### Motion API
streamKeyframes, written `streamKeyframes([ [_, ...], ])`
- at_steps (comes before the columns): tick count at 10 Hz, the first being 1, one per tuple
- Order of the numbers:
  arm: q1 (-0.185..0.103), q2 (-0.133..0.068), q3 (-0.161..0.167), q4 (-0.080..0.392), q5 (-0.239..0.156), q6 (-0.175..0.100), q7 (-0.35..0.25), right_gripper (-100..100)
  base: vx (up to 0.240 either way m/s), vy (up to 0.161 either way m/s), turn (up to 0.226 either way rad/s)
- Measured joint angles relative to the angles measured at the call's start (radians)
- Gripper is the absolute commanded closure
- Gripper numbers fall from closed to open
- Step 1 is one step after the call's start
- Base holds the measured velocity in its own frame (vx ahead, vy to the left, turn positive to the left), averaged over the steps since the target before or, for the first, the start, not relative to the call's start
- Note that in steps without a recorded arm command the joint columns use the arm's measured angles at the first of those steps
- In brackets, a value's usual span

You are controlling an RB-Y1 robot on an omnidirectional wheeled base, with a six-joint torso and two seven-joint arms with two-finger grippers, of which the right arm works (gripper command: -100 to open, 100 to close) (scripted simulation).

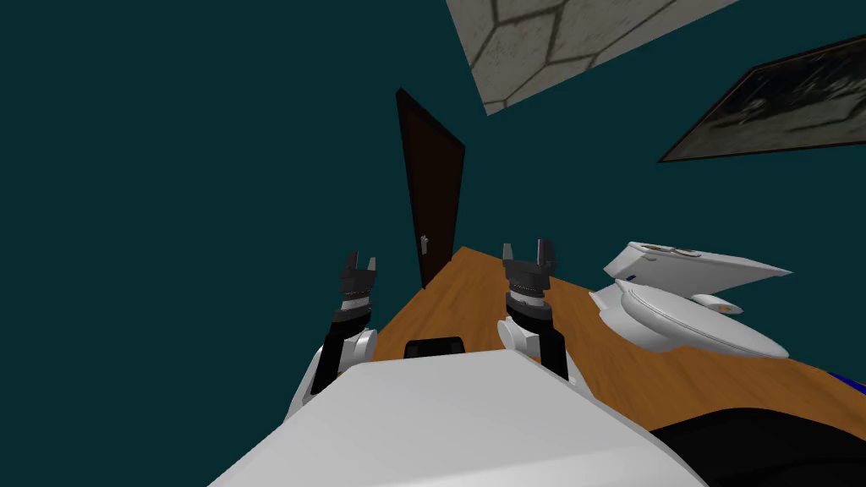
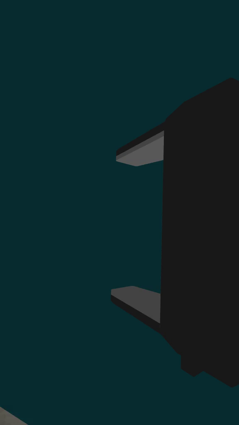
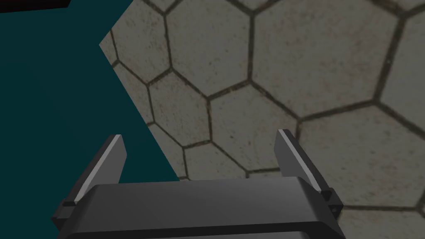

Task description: Pull the door open

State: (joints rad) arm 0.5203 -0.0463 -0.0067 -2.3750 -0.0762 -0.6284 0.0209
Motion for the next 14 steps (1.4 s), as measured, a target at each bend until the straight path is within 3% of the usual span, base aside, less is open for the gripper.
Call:
streamKeyframes([
  [4,-0.038,-0.016,0.003,0.08,0.048,0.016,0.059,-100,0.109,-0.013,0.128],
  [5,-0.05,-0.022,0.004,0.097,0.067,0.032,0.081,-100,0.095,-0.024,0.068],
  [10,-0.087,-0.041,0.01,0.209,0.129,0.038,0.158,-100,0.082,-0.041,0.117],
  [14,-0.122,-0.062,0.01,0.293,0.184,0.06,0.227,-100,0.075,-0.04,0.117],
])
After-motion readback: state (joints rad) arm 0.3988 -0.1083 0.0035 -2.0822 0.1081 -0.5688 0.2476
